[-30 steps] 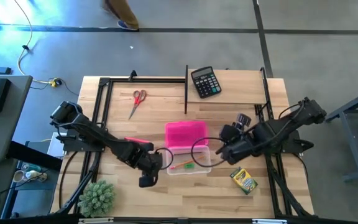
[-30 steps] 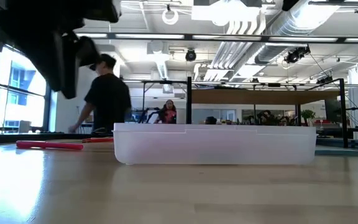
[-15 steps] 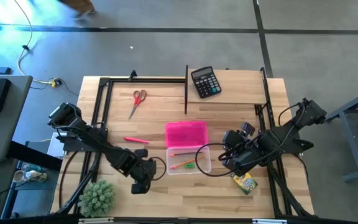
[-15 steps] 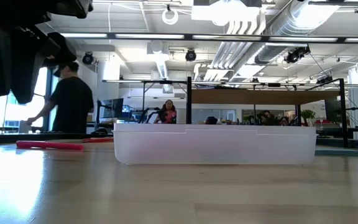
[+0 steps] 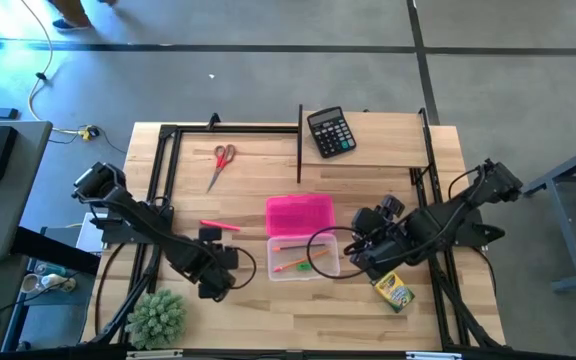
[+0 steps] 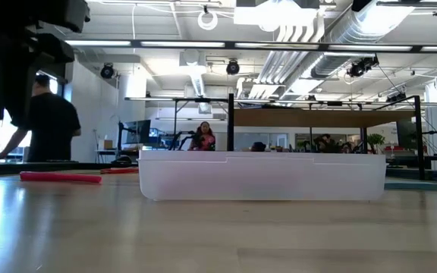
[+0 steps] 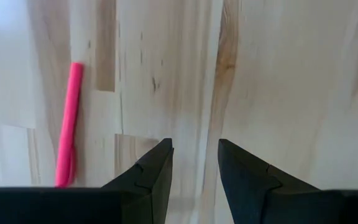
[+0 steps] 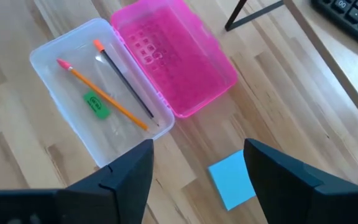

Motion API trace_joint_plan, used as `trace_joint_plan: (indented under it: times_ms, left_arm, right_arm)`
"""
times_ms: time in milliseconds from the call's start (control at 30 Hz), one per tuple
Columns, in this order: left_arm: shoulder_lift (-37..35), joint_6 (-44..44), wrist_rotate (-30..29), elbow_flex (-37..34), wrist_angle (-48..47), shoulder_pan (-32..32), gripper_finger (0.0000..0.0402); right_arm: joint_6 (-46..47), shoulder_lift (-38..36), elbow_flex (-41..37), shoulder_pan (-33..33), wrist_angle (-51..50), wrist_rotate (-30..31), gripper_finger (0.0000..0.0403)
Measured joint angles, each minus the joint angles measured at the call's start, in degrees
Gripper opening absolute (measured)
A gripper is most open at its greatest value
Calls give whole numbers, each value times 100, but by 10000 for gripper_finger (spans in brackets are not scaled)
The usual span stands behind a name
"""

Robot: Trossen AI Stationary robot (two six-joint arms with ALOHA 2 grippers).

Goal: Pack school essentials
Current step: Put the pink pen into the transparent box

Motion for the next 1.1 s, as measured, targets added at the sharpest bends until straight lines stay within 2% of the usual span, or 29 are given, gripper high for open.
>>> trace_joint_plan:
  times_ms: [133, 367, 633, 800, 967, 1100]
  left_arm:
    - [-388, 11, -111, -234, -88, 6, 117]
    - [-1623, -126, -107, -1184, 62, 335, 117]
    - [-2662, 711, -90, -1601, 14, 946, 117]
    - [-2772, 993, 101, -1625, -155, 1598, 118]
    - [-2643, 1808, 575, -1625, -180, 2186, 131]
    - [-2466, 2516, 661, -1623, -226, 2537, 154]
  right_arm:
    - [-180, -4, 0, -118, -2, 0, 241]
    - [-490, -7, 0, -336, -12, -4, 241]
    - [-715, -7, 0, -570, -3, -15, 241]
    - [-838, -7, 0, -619, 4, -17, 241]
    - [-838, -7, 0, -621, 14, -17, 241]
    - [-837, -7, 0, -610, 27, -24, 241]
